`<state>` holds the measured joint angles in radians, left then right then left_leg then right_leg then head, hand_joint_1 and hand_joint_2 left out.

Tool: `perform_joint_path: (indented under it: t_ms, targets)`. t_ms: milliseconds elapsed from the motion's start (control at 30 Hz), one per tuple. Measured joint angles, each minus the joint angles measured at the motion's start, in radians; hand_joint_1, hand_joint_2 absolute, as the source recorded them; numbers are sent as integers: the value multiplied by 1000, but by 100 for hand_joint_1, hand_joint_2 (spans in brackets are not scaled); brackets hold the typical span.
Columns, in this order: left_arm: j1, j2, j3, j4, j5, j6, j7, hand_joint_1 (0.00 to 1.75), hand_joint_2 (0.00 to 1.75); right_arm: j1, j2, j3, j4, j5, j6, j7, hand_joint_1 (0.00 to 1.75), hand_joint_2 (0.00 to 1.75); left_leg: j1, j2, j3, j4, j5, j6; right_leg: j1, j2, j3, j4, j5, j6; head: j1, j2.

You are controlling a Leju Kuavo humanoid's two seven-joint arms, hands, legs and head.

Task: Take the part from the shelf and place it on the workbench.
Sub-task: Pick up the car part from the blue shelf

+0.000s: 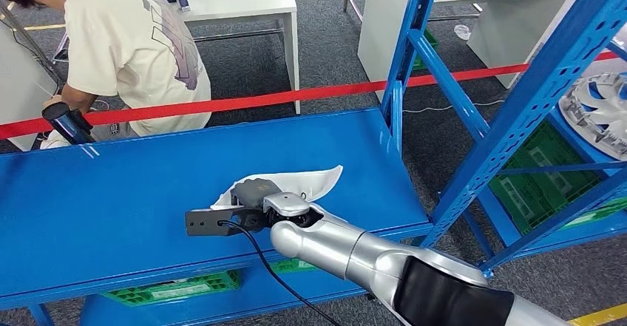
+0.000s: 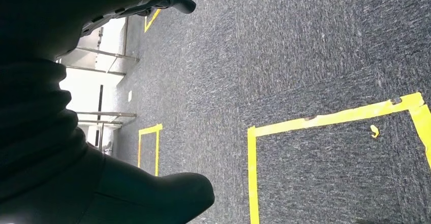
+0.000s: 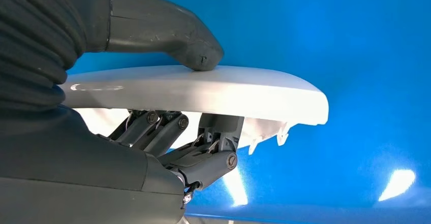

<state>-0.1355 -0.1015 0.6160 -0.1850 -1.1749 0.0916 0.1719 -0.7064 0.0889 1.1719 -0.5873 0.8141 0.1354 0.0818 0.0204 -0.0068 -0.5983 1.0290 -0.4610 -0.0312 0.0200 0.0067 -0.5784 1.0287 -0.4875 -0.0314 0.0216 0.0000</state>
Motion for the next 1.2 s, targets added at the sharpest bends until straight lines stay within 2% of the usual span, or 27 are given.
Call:
perform_joint_path:
  t_ms: [133, 267, 333, 600, 900, 1033, 1133, 1200]
  targets:
    - [2, 0, 1, 0, 1, 0, -2, 0, 175, -3, 0, -8, -4, -11, -6, 0, 175, 175, 0, 0, 0, 0, 0, 0, 0, 0, 0, 0, 0, 0, 0, 0]
    - [19, 0, 19, 0, 24, 6, -24, 0, 175, -13, -7, -98, -103, -41, -180, 1, 175, 175, 0, 0, 0, 0, 0, 0, 0, 0, -1, 0, 0, 0, 0, 0]
    - [24, 0, 24, 0, 26, 7, -27, 0, 175, -12, -15, -138, -168, -50, -214, -12, 175, 175, 0, 0, -1, 0, 0, 0, 0, 0, -2, 0, 0, 0, 0, 0]
    - [31, 0, 45, 0, 38, 6, -32, 0, 175, 17, -48, -284, -492, -81, -233, -104, 175, 175, 0, 0, -1, -2, 0, 0, 0, 1, -3, 0, 0, -1, 0, 0]
    - [40, -2, 58, 0, 45, 14, -47, 0, 175, 65, -60, -340, -721, -64, -260, -148, 175, 175, 0, 0, -1, -3, 0, 0, 0, 0, -3, 0, -1, -1, 0, 0]
    - [40, -4, 65, 0, 44, 15, -40, 0, 175, 92, -68, -354, -786, -54, -288, -175, 175, 175, -4, 0, -1, 0, -4, 6, -5, 0, -3, -2, 0, 4, 0, 0]
    - [38, -5, 66, 0, 43, 14, -33, 0, 175, 106, -74, -362, -820, -47, -298, -184, 175, 175, -5, 0, 0, -5, 3, 13, -7, 1, -2, -3, 5, 12, 0, 0]
    - [35, -9, 67, -1, 42, 13, -30, 0, 175, 113, -78, -364, -837, -40, -303, -191, 175, 175, 2, 4, 4, -20, 15, 21, -6, 1, -8, 12, -11, 20, 2, 0]
